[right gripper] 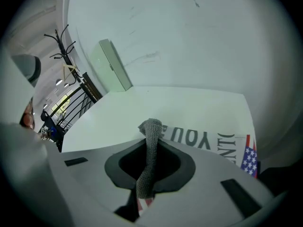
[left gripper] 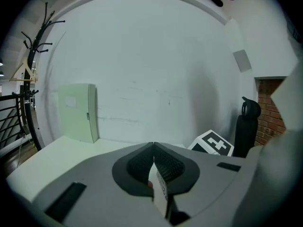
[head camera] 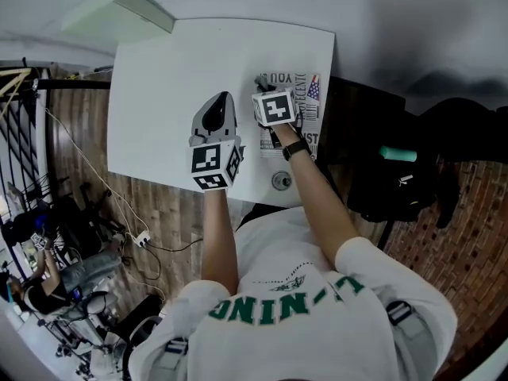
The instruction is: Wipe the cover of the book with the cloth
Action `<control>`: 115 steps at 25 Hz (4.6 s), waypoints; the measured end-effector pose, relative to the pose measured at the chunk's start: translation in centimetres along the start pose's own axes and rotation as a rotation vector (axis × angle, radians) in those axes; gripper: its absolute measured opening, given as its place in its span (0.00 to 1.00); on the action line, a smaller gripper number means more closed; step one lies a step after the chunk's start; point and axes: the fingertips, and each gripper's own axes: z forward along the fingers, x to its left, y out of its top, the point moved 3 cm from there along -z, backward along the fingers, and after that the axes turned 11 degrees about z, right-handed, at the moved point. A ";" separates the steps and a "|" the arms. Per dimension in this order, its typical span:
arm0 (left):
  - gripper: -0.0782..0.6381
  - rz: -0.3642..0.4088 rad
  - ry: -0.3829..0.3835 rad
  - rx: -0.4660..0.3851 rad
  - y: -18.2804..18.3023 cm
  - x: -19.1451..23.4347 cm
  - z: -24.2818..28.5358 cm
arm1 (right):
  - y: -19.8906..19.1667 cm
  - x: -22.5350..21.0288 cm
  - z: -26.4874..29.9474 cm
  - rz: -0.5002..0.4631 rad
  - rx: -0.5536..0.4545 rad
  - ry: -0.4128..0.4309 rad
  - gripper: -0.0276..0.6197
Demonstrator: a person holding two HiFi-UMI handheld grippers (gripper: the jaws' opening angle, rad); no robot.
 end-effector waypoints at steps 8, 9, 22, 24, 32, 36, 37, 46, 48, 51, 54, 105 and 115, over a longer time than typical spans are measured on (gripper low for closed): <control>0.13 0.010 -0.099 -0.042 1.4 -4.2 2.3 | -0.6 -10.3 -5.2 0.148 -0.056 -0.131 0.10; 0.13 0.011 -0.115 -0.048 1.5 -4.9 2.5 | -0.7 -11.5 -5.9 0.167 -0.066 -0.150 0.10; 0.13 -0.001 -0.043 -0.043 0.7 -3.0 -0.1 | -1.1 -6.5 -4.7 0.221 -0.046 0.008 0.10; 0.13 -0.006 -0.012 -0.031 0.2 -2.1 -0.8 | -1.3 -3.4 -3.7 0.166 -0.019 0.057 0.10; 0.13 -0.017 0.047 -0.013 -0.8 0.5 -2.7 | -2.8 1.8 -0.7 0.049 0.077 0.085 0.10; 0.13 -0.018 0.018 -0.017 -0.7 -0.4 -2.0 | -2.8 0.7 -1.4 0.065 0.069 0.071 0.10; 0.13 -0.016 0.006 -0.020 -0.5 -0.7 -1.7 | -2.9 0.1 -1.7 0.079 0.062 0.062 0.10; 0.13 0.012 -0.127 -0.046 0.7 -4.9 1.0 | -3.7 -11.0 -7.4 0.235 -0.032 -0.101 0.10; 0.13 0.018 -0.149 -0.049 0.9 -5.7 1.4 | -4.0 -12.8 -8.4 0.271 -0.044 -0.127 0.10; 0.13 0.027 -0.169 -0.053 1.0 -6.4 1.5 | -4.3 -13.7 -9.0 0.295 -0.065 -0.147 0.10; 0.13 0.037 -0.174 -0.057 1.1 -6.5 1.0 | -4.4 -13.7 -9.0 0.296 -0.082 -0.180 0.10; 0.13 0.017 -0.045 -0.015 -1.9 -2.3 -5.0 | -8.2 2.2 -4.3 0.154 0.079 0.090 0.11; 0.13 0.042 -0.102 -0.031 -1.1 -4.3 -3.9 | -9.1 -5.5 -8.2 0.215 0.013 -0.006 0.11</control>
